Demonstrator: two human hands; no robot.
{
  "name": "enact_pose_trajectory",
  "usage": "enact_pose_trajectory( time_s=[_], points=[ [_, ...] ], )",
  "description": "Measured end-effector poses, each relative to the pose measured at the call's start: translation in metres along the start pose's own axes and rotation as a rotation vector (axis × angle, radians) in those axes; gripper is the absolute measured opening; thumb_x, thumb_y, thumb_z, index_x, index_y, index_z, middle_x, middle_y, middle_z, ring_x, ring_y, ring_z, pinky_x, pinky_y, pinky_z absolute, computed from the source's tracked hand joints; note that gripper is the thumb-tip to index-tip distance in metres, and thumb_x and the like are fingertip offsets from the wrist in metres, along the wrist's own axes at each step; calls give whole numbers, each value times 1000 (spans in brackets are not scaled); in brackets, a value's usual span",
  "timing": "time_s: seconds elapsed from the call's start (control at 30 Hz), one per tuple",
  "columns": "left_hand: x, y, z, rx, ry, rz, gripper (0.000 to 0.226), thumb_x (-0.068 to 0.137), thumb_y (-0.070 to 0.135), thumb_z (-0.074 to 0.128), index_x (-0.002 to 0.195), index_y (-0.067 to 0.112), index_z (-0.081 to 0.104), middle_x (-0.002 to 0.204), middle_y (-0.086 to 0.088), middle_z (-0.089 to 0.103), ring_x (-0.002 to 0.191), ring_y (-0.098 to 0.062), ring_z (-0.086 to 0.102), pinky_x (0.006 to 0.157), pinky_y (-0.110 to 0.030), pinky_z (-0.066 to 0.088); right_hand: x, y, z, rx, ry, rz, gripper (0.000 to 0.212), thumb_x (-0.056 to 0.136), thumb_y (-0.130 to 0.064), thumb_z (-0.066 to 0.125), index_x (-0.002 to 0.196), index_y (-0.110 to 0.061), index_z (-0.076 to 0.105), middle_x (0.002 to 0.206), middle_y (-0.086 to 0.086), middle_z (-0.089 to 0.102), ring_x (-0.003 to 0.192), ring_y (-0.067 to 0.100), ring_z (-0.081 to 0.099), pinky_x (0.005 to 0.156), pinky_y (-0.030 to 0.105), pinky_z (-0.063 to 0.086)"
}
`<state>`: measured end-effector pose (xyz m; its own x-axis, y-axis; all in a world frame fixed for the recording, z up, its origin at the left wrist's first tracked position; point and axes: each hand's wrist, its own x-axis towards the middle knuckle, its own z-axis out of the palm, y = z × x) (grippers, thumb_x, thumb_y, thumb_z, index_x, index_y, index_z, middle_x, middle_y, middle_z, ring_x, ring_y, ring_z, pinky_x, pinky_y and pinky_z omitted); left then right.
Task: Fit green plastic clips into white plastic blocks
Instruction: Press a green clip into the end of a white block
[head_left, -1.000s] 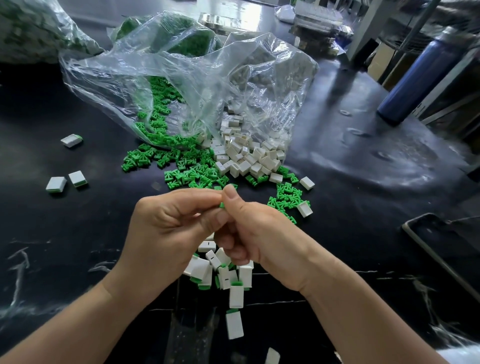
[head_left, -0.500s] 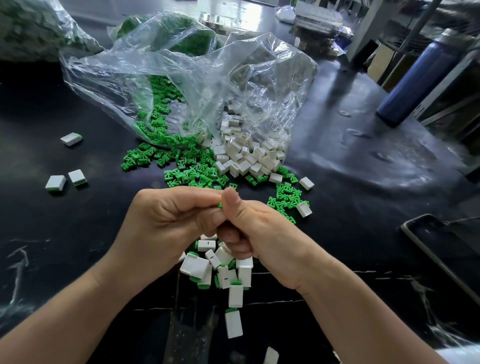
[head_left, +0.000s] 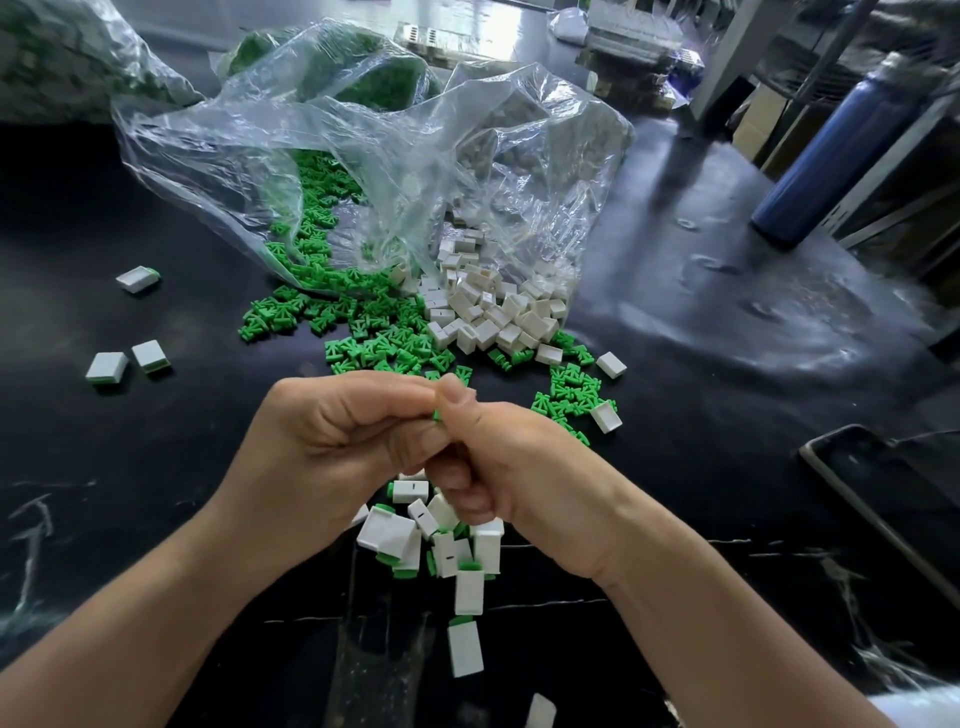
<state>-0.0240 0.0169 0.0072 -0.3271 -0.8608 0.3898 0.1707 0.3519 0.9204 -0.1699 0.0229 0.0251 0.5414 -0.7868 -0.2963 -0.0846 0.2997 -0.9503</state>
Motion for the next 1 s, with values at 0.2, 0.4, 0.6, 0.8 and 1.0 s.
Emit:
enact_pose_trajectory(
  time_s=[0.2, 0.4, 0.6, 0.8, 1.0],
  points=[
    [-2, -3, 1, 90, 7, -30, 33, 74, 44, 67, 92, 17, 71, 104, 0, 69, 88, -15, 69, 74, -24, 55, -2, -3, 1, 33, 2, 0, 45, 72, -60, 35, 67, -16, 44, 56, -7, 27, 50, 6, 22, 46, 18, 19],
    [-1, 4, 2, 104, 28, -6, 29, 76, 50, 63, 87, 25, 70, 101, -5, 69, 86, -23, 68, 72, -37, 58, 1, 0, 9, 24, 93, -117, 47, 75, -65, 36, 51, -26, 44, 51, -14, 23, 46, 5, 17, 41, 15, 18],
    [-1, 6, 3, 219, 48, -17, 34, 69, 33, 66, 95, 12, 62, 103, -16, 65, 88, -38, 65, 75, -57, 52, 2, 2, 8, 130, 90, -103, 46, 82, -60, 40, 62, -19, 35, 54, -9, 20, 50, 8, 15, 44, 19, 15],
    [-3, 5, 3, 186, 72, -91, 15, 74, 17, 59, 86, 11, 65, 94, -22, 68, 88, -41, 64, 76, -59, 50, 2, 3, 11, 124, 139, -104, 44, 69, -66, 44, 55, -24, 38, 53, -9, 22, 48, 7, 17, 43, 18, 17],
    [-1, 8, -1, 130, -20, -128, 49, 65, 67, 63, 88, 24, 69, 105, -7, 68, 90, -25, 67, 79, -45, 55, 2, 1, 2, 192, -3, -44, 38, 75, -60, 43, 68, -24, 56, 59, -7, 36, 50, 5, 29, 48, 18, 24]
  ],
)
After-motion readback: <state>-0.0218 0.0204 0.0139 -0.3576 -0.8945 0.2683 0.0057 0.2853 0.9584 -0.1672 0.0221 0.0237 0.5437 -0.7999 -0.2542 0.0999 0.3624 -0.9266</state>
